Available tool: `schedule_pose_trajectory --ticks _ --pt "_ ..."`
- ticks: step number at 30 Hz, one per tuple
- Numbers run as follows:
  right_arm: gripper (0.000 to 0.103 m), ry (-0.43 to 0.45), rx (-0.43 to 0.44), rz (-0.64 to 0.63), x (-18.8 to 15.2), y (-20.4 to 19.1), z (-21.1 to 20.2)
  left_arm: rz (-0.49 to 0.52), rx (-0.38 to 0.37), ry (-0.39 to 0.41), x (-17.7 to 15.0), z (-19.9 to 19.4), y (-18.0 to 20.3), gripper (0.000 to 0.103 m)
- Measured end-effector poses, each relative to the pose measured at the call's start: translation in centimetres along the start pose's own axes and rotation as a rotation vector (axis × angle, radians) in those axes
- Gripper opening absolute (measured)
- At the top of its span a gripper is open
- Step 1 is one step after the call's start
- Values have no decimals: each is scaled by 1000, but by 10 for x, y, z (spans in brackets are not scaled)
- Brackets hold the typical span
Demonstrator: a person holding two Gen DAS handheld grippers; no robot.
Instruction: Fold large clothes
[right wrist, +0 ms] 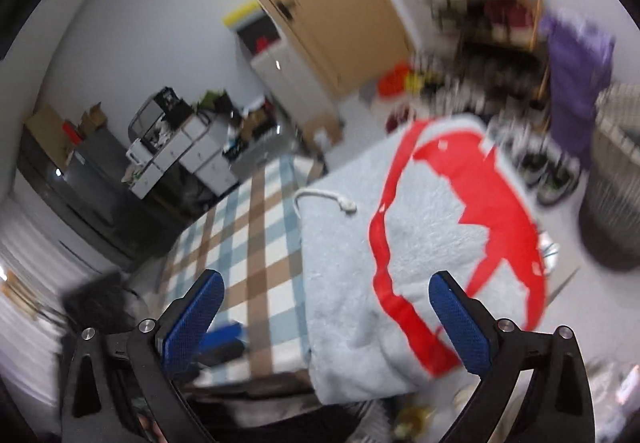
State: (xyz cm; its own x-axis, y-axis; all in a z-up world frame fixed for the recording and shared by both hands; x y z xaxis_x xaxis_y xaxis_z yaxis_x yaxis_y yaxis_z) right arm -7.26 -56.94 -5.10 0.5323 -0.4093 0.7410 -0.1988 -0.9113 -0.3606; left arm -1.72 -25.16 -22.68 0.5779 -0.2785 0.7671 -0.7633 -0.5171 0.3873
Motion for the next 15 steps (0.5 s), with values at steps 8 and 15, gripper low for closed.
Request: schedule_pose_trajectory --ticks 8,15 --pt "103 364 -129 10 -57 -44 -95 94 108 165 -22 -51 22 77" --pt "103 598 -286 -94 -117 -82 -144 167 149 319 -52 -83 35 90"
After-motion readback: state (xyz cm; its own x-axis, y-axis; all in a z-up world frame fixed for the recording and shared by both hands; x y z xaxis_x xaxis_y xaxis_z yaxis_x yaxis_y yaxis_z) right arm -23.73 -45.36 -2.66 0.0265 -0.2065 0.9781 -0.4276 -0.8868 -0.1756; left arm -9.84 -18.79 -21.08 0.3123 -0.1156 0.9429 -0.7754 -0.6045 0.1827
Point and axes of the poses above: each gripper's, at about its wrist camera, not at the fingertips, and z roughly the way its jaws point, y to its right, x to its top, the point moved 7 cm from there along z, roughly the way its jaws point, and after that the axes turned 7 degrees about -x, right-handed, at the moved point
